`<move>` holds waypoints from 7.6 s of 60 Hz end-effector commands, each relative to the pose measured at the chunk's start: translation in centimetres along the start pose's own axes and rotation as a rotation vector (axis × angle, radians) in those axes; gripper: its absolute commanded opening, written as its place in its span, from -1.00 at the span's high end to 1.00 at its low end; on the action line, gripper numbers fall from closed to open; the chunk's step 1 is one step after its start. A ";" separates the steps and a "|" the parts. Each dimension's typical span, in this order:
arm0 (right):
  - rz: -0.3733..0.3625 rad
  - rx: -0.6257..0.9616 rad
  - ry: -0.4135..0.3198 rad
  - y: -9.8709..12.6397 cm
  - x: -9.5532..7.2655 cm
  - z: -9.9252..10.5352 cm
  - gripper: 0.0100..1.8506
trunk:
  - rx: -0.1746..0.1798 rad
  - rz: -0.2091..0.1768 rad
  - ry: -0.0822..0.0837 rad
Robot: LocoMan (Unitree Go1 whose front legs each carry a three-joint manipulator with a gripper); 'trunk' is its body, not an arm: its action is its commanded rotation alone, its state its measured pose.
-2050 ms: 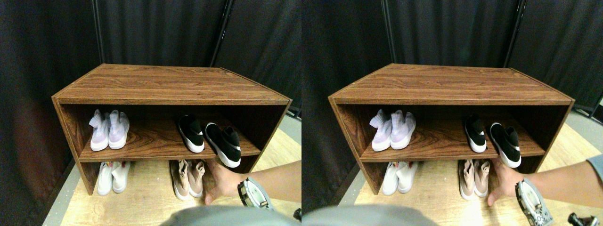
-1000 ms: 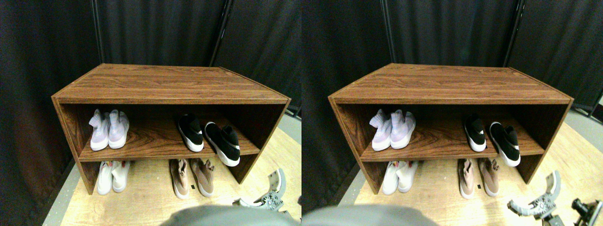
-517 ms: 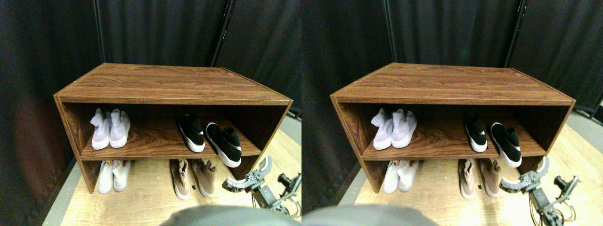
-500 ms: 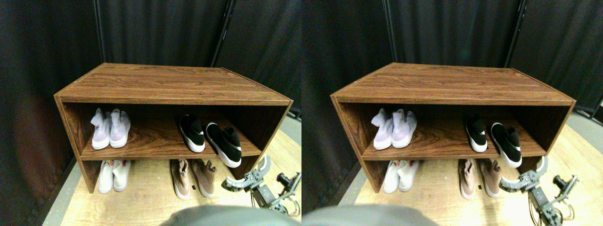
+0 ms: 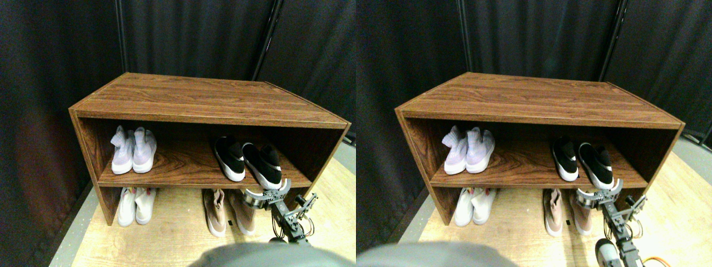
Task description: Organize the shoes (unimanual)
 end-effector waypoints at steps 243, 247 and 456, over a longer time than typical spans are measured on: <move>-0.018 -0.058 -0.181 2.2 5.1 4.1 0.94 | -0.047 0.070 0.036; 0.003 -0.074 -0.179 2.6 4.7 4.4 0.94 | -0.042 0.063 0.038; -0.311 0.161 0.054 -12.1 1.3 -2.0 0.94 | -0.059 0.072 0.114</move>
